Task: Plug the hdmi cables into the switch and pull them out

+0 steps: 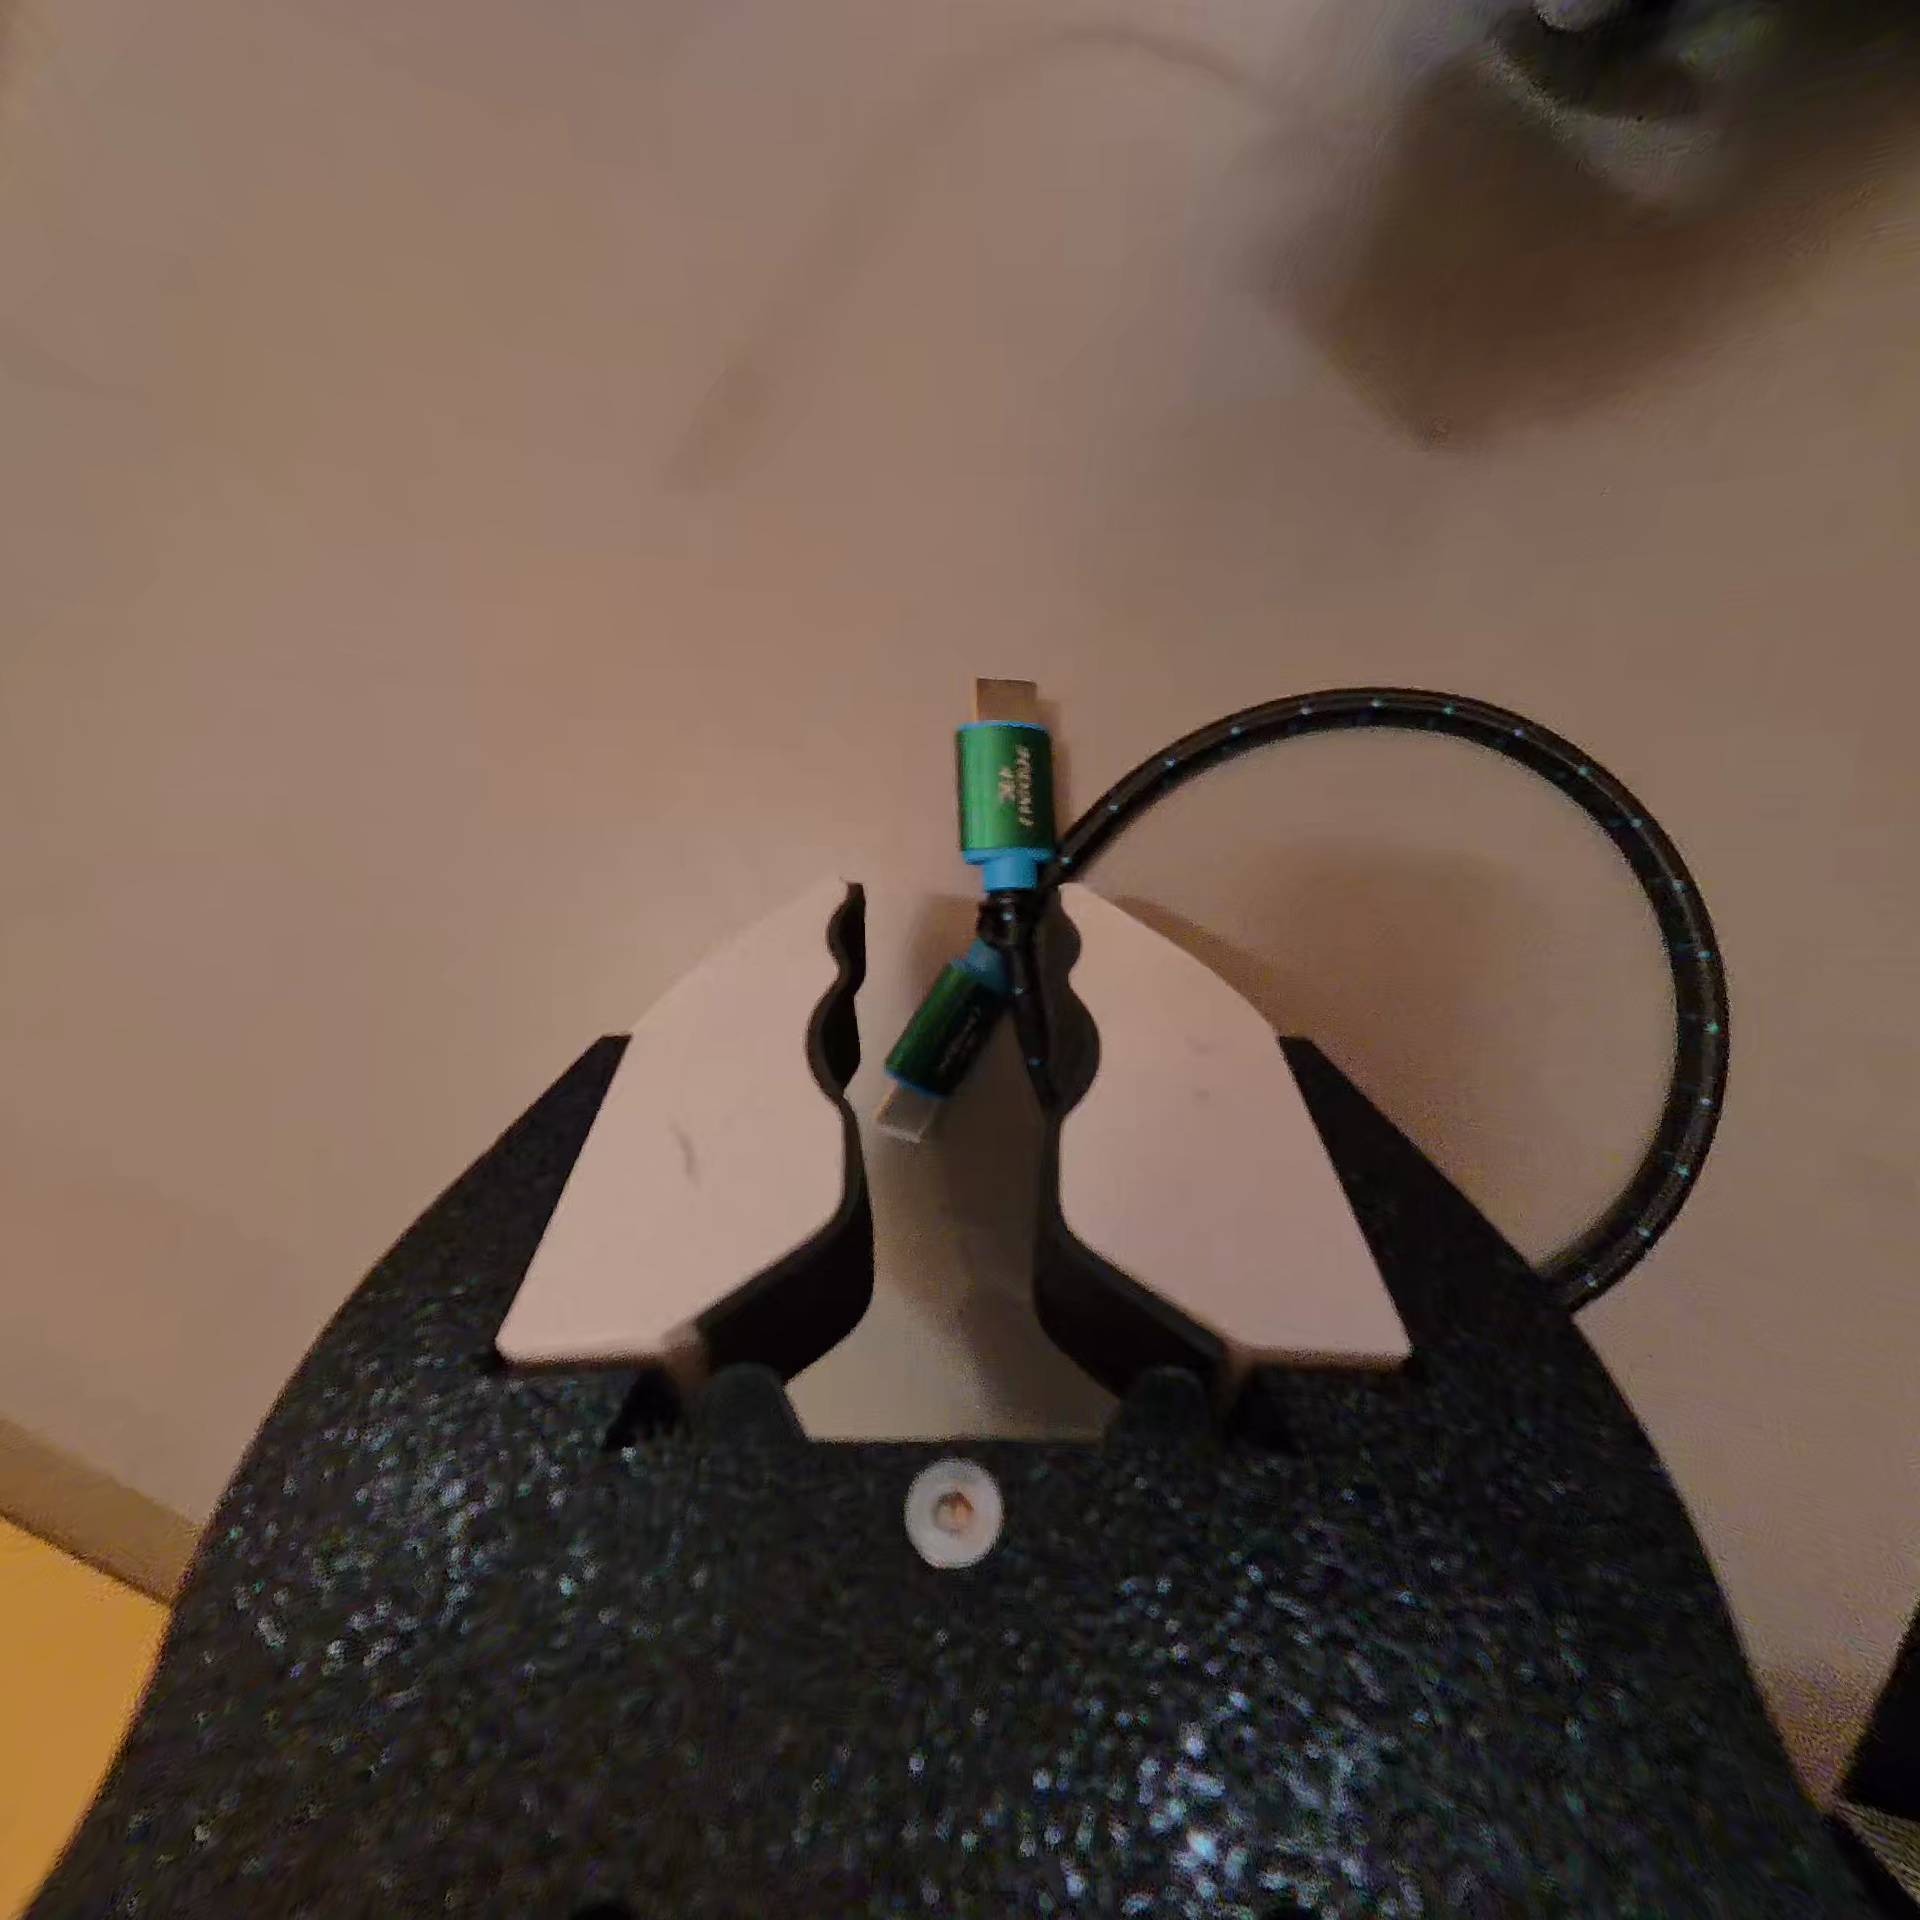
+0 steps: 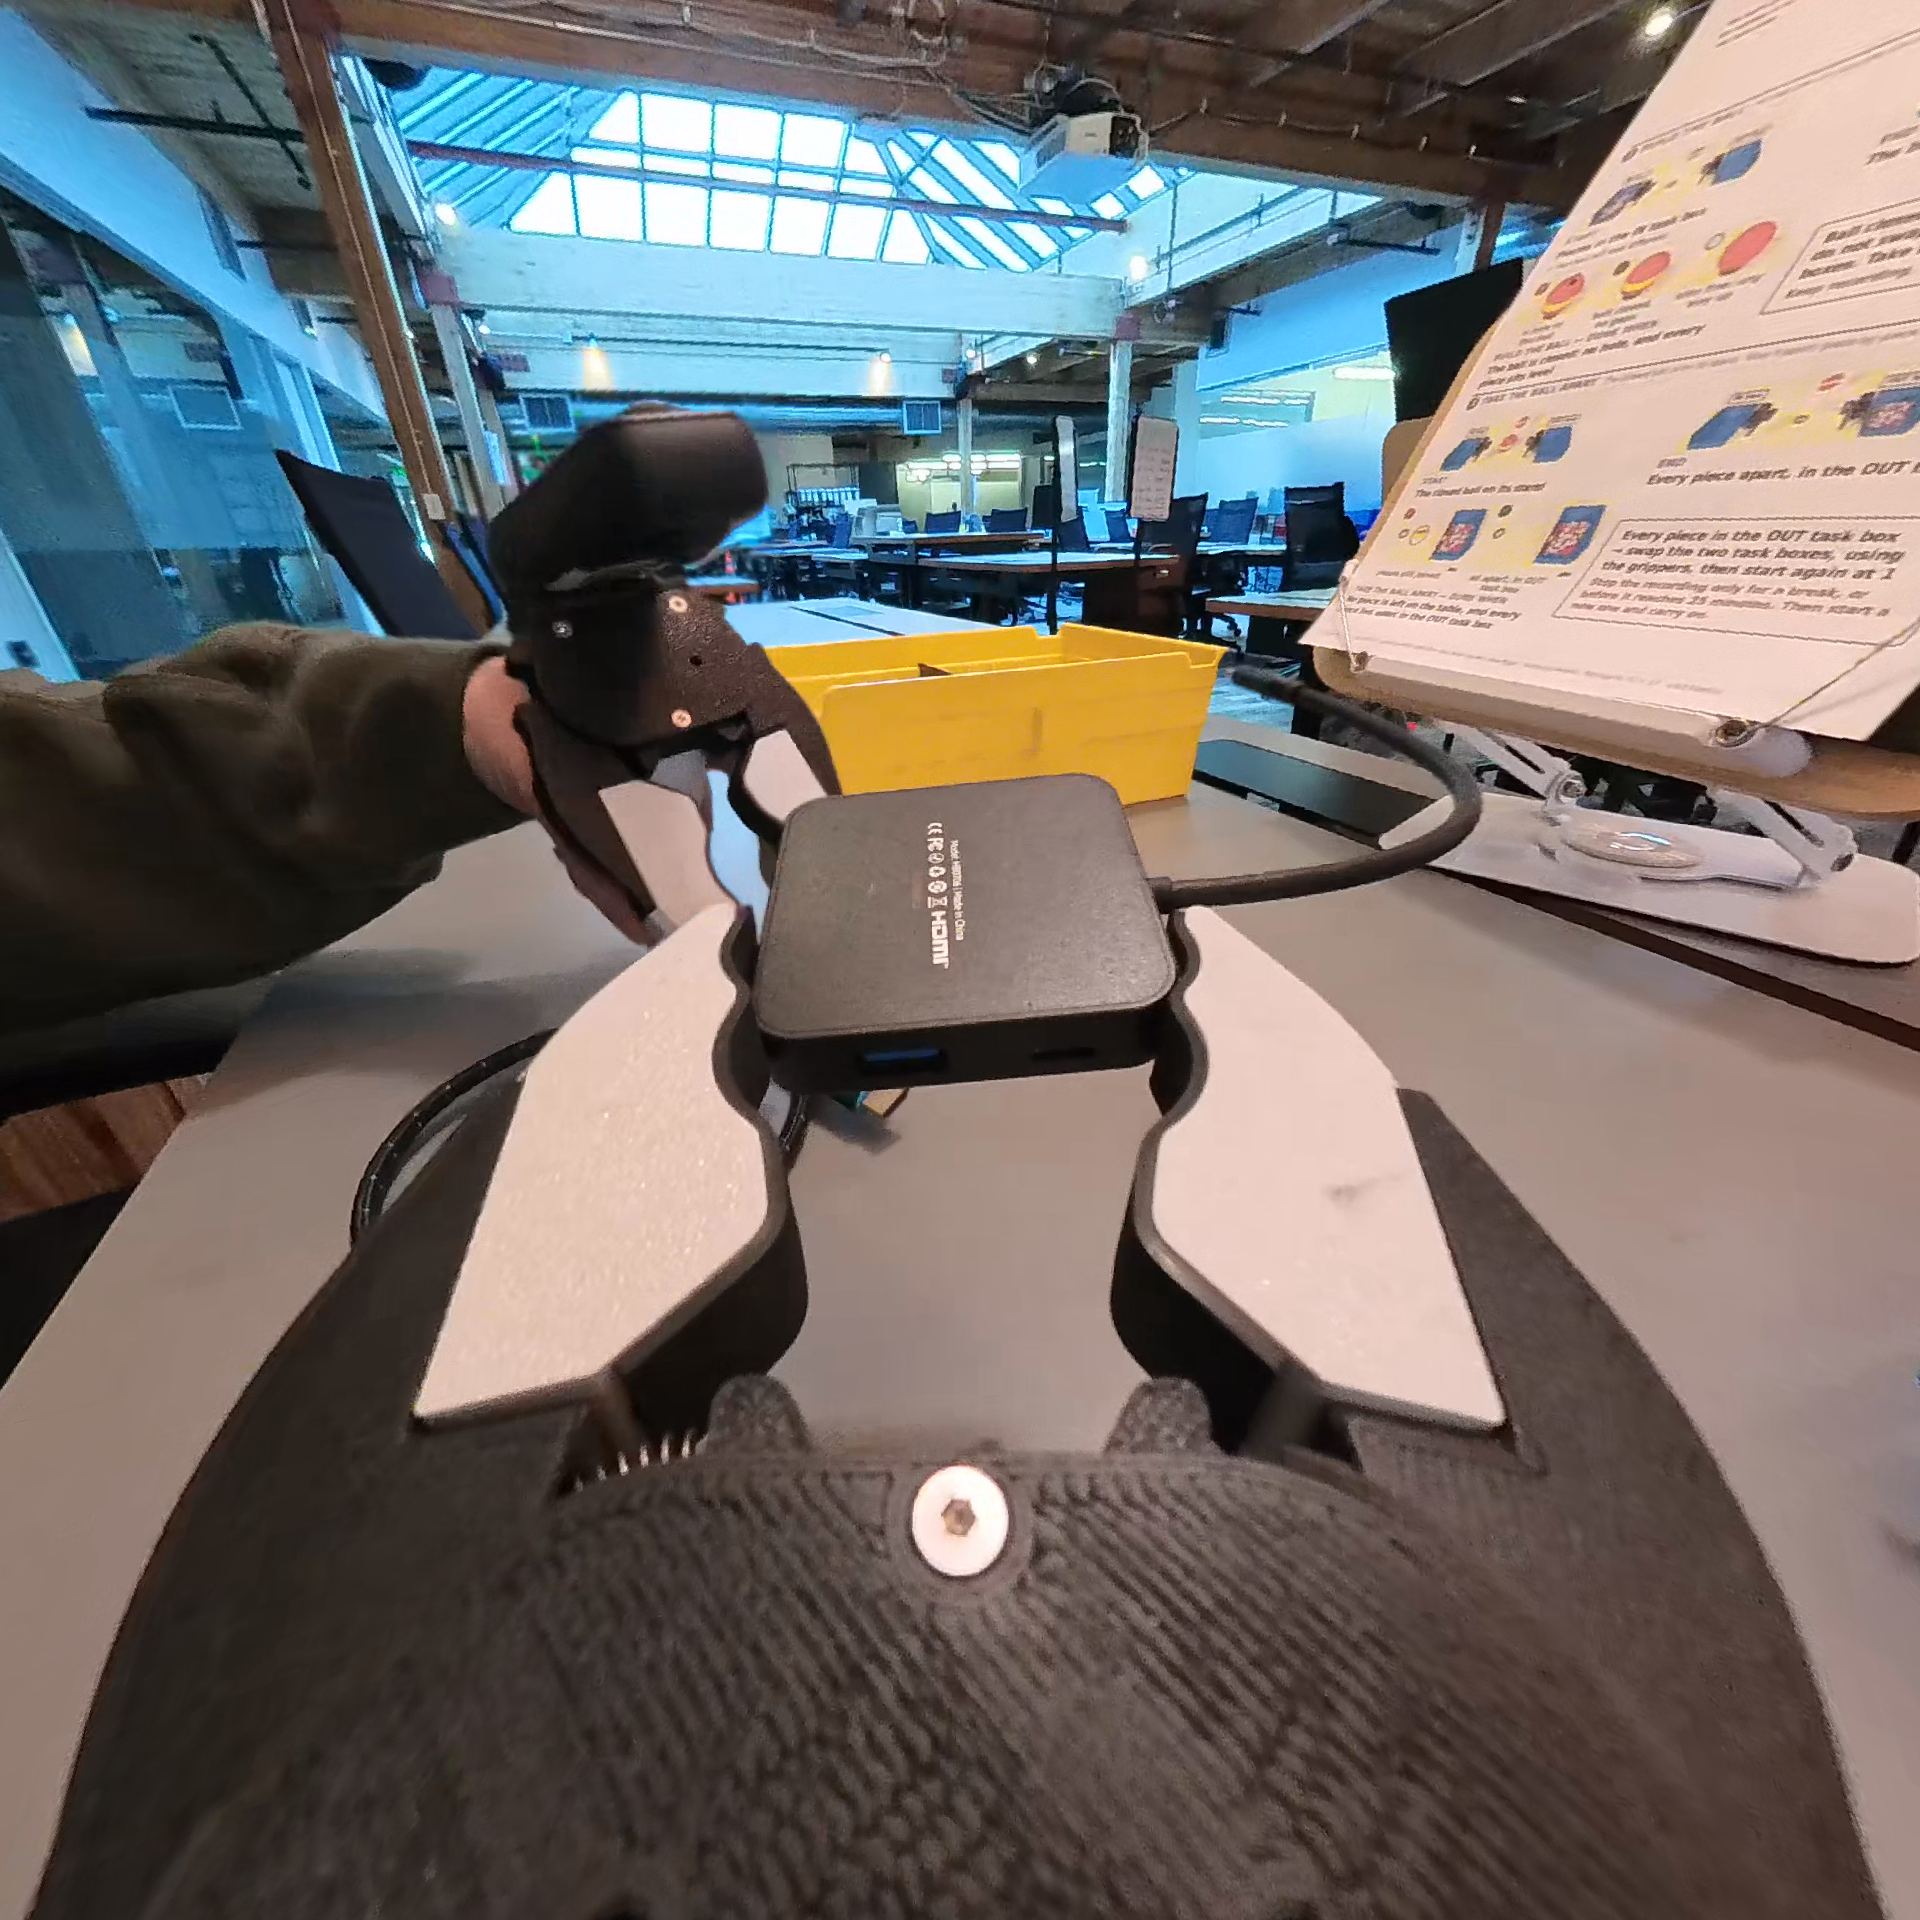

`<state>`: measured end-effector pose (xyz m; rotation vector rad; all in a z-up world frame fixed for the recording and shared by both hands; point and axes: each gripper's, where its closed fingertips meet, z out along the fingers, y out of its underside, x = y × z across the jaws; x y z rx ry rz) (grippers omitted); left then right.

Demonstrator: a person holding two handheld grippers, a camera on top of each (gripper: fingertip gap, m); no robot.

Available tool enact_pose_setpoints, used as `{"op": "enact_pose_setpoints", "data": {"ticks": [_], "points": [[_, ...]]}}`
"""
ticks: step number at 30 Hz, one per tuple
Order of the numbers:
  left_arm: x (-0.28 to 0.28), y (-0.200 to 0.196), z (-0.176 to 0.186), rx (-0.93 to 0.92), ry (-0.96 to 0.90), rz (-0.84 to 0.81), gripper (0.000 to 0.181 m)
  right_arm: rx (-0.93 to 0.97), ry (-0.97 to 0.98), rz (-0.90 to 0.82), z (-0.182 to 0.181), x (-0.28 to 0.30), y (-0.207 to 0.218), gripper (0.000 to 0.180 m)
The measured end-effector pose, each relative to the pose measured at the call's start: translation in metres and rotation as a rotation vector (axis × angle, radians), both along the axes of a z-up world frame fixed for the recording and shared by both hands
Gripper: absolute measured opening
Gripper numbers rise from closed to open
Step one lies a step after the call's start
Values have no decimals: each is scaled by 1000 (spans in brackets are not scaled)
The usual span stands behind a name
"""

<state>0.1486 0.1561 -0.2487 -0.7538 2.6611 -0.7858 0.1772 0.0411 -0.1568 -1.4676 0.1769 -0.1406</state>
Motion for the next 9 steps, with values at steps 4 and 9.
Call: {"op": "enact_pose_setpoints", "data": {"ticks": [4,9], "points": [[-8,-8,-8,18,-83,-25,26,-9,-11,10,-1,-2,1,74],[-8,-7,-20,89,-136,-2,25,-12,-9,19,-1,-3,2,74]]}}
